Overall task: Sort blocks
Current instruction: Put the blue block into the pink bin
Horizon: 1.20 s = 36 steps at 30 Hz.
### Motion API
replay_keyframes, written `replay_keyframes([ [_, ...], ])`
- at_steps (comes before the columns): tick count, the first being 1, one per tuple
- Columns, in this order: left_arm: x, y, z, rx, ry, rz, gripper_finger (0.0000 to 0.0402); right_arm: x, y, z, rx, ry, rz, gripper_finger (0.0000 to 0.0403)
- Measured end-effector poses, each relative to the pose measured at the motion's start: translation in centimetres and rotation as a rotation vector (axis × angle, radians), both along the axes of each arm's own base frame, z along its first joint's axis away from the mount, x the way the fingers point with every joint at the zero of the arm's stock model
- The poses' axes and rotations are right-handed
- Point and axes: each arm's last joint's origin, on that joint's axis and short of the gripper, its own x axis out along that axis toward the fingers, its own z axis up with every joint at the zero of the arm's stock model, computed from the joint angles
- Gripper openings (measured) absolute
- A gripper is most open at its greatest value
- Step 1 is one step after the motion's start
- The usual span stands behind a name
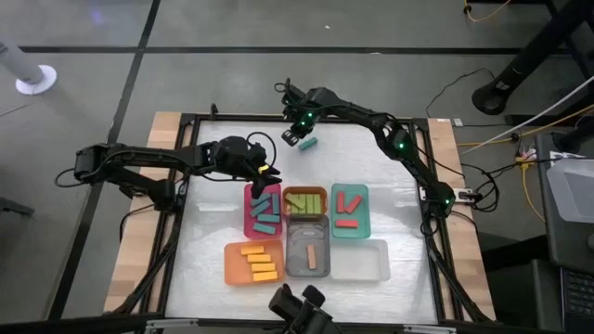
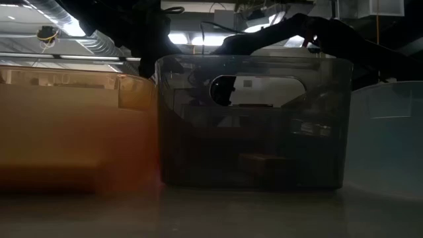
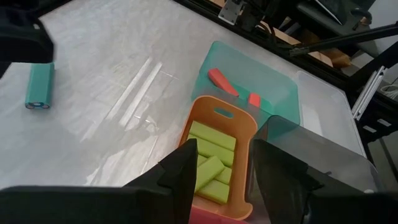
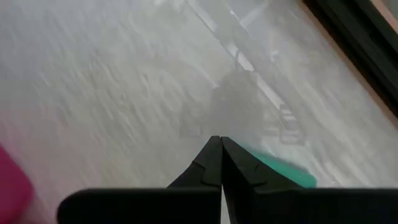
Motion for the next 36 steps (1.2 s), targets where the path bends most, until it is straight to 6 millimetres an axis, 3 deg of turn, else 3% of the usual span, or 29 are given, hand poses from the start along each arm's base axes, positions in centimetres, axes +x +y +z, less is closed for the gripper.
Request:
replay_keyframes([
  [6, 0.0, 0.0, 0.0, 0.001, 0.000, 0.000, 0.0143, -0.2, 0.1, -0.2, -0.059, 0.031, 0.198, 0.0022],
  [13, 0.0, 0.0, 0.0, 0.008, 0.001, -0.004, 0.0143, -0.3, 0.2, -0.2, -0.110, 0.041, 0.351, 0.0123],
  [19, 0.0, 0.0, 0.0, 0.007, 0.001, -0.004, 0.0143, -1.0, 0.6, -0.4, -0.160, 0.087, 0.708, 0.0187],
  [23, 0.0, 0.0, 0.0, 0.007, 0.001, -0.004, 0.0143, -1.3, 0.8, -1.0, -0.167, 0.120, 0.811, 0.0199],
  [36, 0.0, 0.0, 0.0, 0.018, 0.002, -0.009, 0.0143, -1.4, 0.5, -4.4, -0.208, 0.195, 0.802, 0.0198],
])
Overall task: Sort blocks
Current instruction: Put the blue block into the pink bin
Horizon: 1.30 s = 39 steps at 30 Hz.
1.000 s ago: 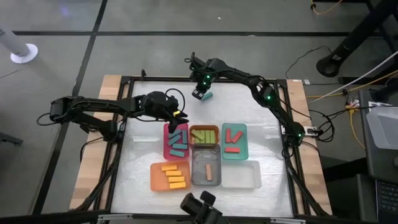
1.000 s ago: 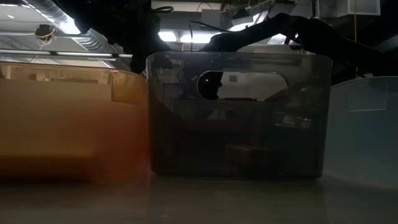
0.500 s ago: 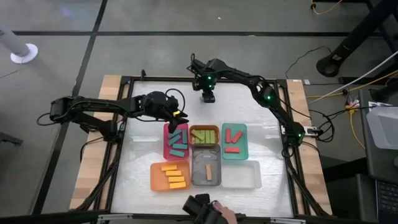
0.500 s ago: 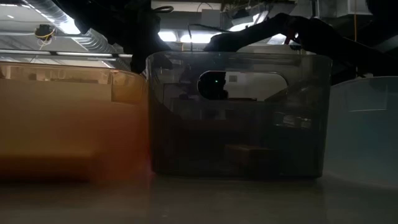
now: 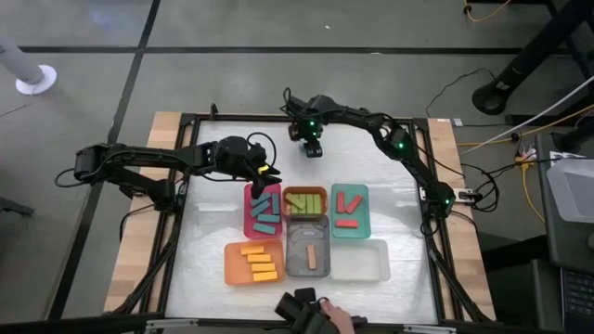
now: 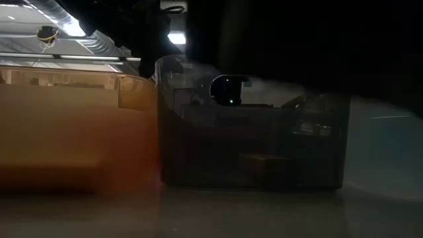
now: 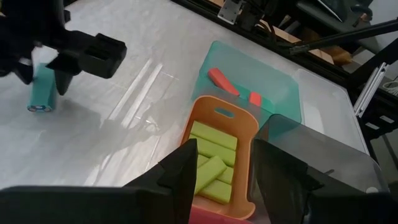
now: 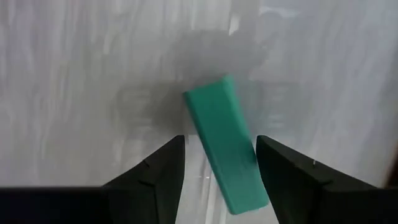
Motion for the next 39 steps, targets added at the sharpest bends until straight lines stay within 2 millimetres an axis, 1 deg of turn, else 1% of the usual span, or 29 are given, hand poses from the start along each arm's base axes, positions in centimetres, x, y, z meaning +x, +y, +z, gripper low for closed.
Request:
replay_keyframes([
  [3, 0.0, 0.0, 0.0, -0.001, 0.000, 0.000, 0.0143, -0.3, 0.2, -0.9, 0.023, 0.026, 0.009, 0.0195],
  [6, 0.0, 0.0, 0.0, -0.001, 0.000, 0.001, 0.0143, -0.6, 0.4, -1.5, 0.030, 0.039, 0.018, 0.0181],
  [8, 0.0, 0.0, 0.0, -0.003, -0.001, 0.002, 0.0143, -0.6, 0.5, -1.5, 0.051, 0.032, -0.001, 0.0161],
  [12, -0.2, 0.0, 0.3, 0.002, -0.010, 0.001, 0.0143, -0.5, 0.4, -1.1, 0.076, 0.020, -0.083, 0.0099],
  [13, -0.3, -0.1, 0.5, 0.009, -0.022, -0.002, 0.0143, -0.4, 0.4, -1.0, 0.078, 0.019, -0.093, 0.0090],
  [16, -1.1, -0.2, 1.6, 0.044, -0.060, -0.015, 0.0143, -0.2, 0.8, -0.8, 0.081, 0.025, -0.103, 0.0090],
  [18, -2.1, -0.4, 2.6, 0.080, -0.088, -0.028, 0.0143, 0.1, 1.2, -0.5, 0.089, 0.024, -0.094, 0.0095],
  [21, -4.3, -0.9, 4.1, 0.130, -0.111, -0.048, 0.0143, 0.7, 1.7, 0.7, 0.083, -0.007, -0.077, 0.0105],
  [24, -7.1, -1.5, 5.5, 0.157, -0.128, -0.057, 0.0143, 1.4, 2.4, 2.3, 0.071, -0.041, -0.056, 0.0100],
  [28, -10.8, -2.2, 6.4, 0.164, -0.131, -0.037, 0.0143, 2.4, 3.8, 4.7, 0.036, -0.115, -0.017, 0.0094],
  [33, -14.7, -3.0, 6.6, 0.168, -0.139, -0.029, 0.0143, 3.2, 7.3, 7.1, 0.048, -0.162, 0.058, 0.0103],
  [37, -16.8, -3.5, 5.9, 0.204, -0.209, -0.027, 0.0143, 4.0, 10.7, 8.4, 0.043, -0.187, 0.131, 0.0105],
  [39, -17.6, -3.7, 5.2, 0.211, -0.241, -0.024, 0.0143, 4.6, 12.8, 8.6, 0.044, -0.198, 0.166, 0.0106],
])
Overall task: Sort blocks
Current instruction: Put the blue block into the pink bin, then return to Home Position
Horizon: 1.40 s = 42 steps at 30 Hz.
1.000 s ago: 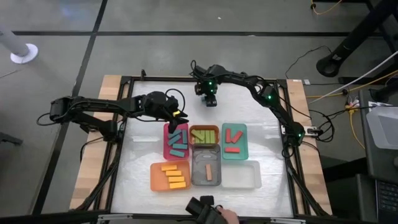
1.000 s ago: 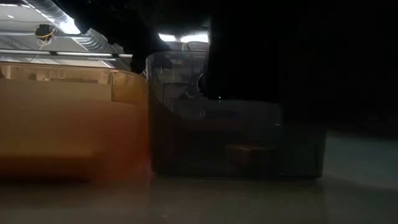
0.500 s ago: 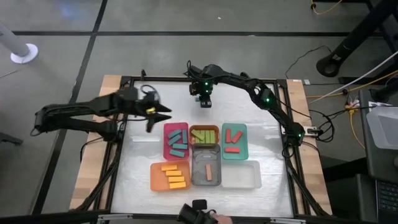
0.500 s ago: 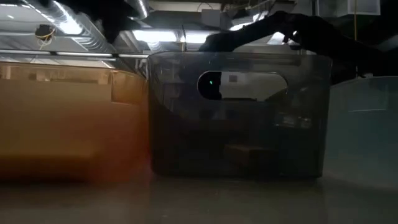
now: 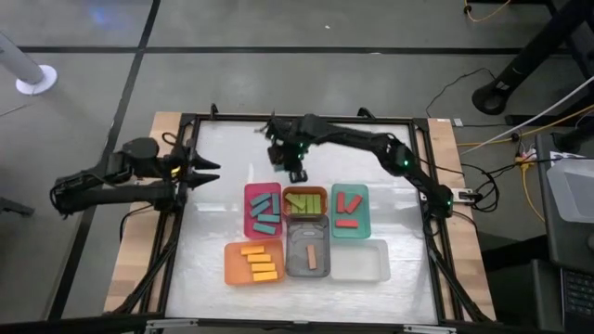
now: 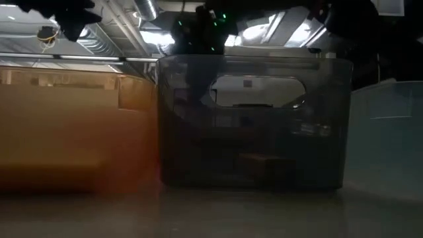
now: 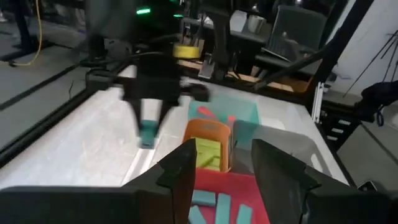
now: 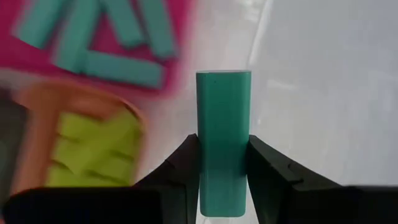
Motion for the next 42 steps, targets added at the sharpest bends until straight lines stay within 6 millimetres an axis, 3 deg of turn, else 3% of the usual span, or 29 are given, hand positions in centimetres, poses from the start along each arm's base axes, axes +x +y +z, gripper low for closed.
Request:
replay_keyframes([
  [5, -0.5, -0.1, -2.6, 0.004, -0.043, 0.001, 0.0143, 1.7, 5.2, 0.3, -0.009, -0.072, 0.098, 0.0107],
  [10, 0.8, 0.2, -5.7, 0.025, -0.114, 0.001, 0.0143, 3.1, 9.9, 0.8, -0.022, -0.187, 0.192, 0.0107],
  [16, 2.3, 0.5, -10.3, 0.002, -0.084, 0.004, 0.0143, 3.8, 13.3, 0.6, -0.023, -0.255, 0.258, 0.0108],
  [21, 2.7, 0.6, -13.7, -0.053, -0.041, 0.016, 0.0143, 4.1, 13.7, 0.8, -0.037, -0.301, 0.261, 0.0113],
  [29, 2.9, 0.6, -13.5, -0.003, -0.090, 0.003, 0.0143, 4.3, 14.0, 0.9, -0.068, -0.316, 0.202, 0.0192],
  [34, 2.9, 0.6, -13.9, -0.100, -0.052, 0.027, 0.0143, 4.2, 13.7, 1.3, -0.106, -0.302, 0.140, 0.0225],
  [37, 2.9, 0.6, -13.9, -0.115, -0.052, 0.034, 0.0143, 3.5, 13.2, 2.7, -0.080, -0.294, 0.021, 0.0228],
  [42, 2.9, 0.6, -14.0, -0.089, -0.047, 0.031, 0.0143, 0.4, 11.4, 7.5, -0.020, -0.288, -0.103, 0.0225],
])
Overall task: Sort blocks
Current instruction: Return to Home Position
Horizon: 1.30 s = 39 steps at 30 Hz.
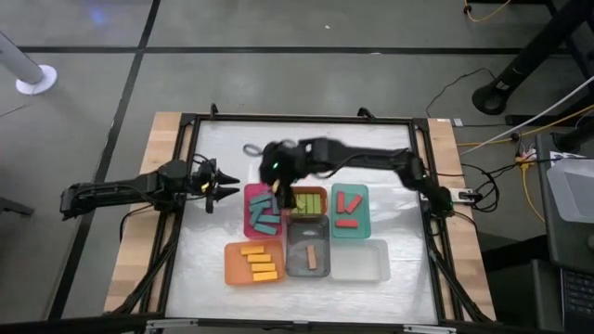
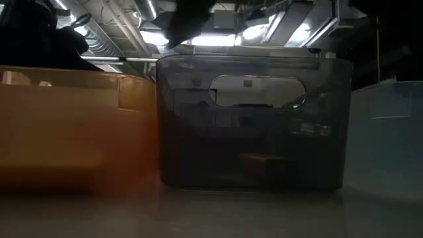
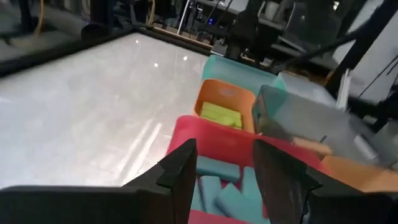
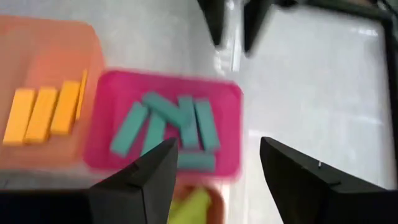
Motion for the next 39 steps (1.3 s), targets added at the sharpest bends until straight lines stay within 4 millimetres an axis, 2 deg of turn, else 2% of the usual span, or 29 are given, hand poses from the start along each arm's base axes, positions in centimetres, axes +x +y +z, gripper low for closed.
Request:
replay_keyframes([
  [4, 0.0, 0.0, 0.0, 0.148, 0.019, -0.027, 0.0143, -3.4, -2.1, 3.3, 0.017, 0.047, -0.056, 0.0225],
  [8, 0.0, 0.0, 0.0, 0.183, 0.024, -0.034, 0.0143, -7.0, -3.9, 6.0, 0.023, 0.111, -0.104, 0.0225],
  [12, 0.0, 0.0, 0.0, 0.175, 0.025, -0.033, 0.0143, -10.1, -5.3, 7.5, 0.021, 0.168, -0.136, 0.0225],
  [17, 0.0, 0.0, -0.1, 0.165, 0.029, -0.031, 0.0143, -14.4, -6.4, 8.3, 0.022, 0.204, -0.175, 0.0225],
  [22, 0.0, 0.0, 0.0, 0.141, 0.010, -0.024, 0.0143, -19.5, -5.9, 7.3, 0.036, 0.150, -0.226, 0.0225],
  [32, 0.2, 0.1, 1.2, 0.184, -0.115, -0.017, 0.0143, -30.6, -3.3, 2.1, 0.221, -0.250, -0.458, 0.0225],
  [35, 0.2, 0.1, 1.7, 0.204, -0.155, -0.016, 0.0143, -33.1, -2.7, 1.1, 0.255, -0.405, -0.481, 0.0225],
  [39, 0.2, 0.1, 2.1, 0.238, -0.196, -0.013, 0.0143, -35.5, -2.3, -0.2, 0.288, -0.524, -0.526, 0.0225],
])
